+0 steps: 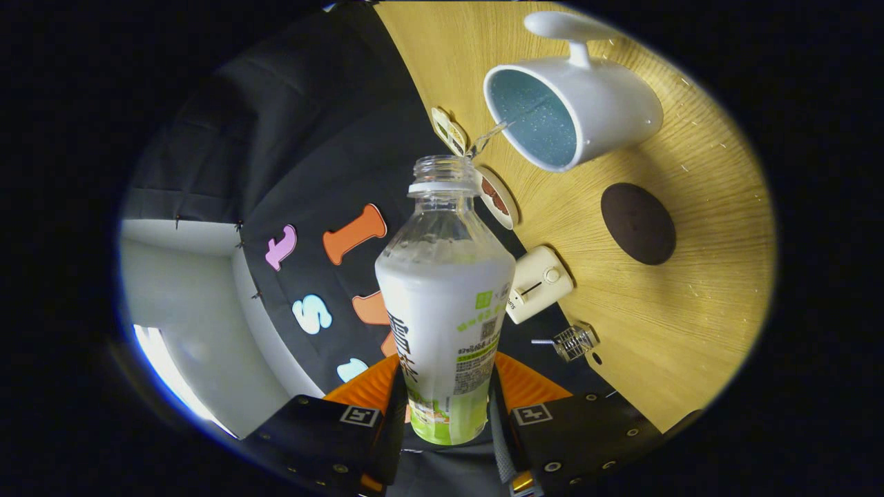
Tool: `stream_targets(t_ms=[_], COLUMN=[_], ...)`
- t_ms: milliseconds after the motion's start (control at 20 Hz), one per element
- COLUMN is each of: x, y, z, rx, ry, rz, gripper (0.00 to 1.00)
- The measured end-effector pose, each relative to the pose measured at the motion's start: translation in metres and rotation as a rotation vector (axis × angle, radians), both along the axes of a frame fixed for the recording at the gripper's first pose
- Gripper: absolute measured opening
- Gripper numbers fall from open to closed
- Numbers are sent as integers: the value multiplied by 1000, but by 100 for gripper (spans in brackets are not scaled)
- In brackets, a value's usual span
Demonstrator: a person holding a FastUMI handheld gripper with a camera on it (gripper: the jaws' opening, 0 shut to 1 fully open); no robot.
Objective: Take the bottle from table, then pour the juice into the cup, finally place the bottle on the coaster
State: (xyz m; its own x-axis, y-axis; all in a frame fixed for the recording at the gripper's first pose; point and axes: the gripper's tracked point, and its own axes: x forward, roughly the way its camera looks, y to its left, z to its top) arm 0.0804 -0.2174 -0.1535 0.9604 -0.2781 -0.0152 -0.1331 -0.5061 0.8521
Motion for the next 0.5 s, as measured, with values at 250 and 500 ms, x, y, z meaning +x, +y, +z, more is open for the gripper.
stream_targets(t_ms=[250,500], x=[2,-2], y=[-3,-12], z=[4,11], rx=[37,80], ry=[-18,-46], rz=[-16,-45], gripper=[55,55])
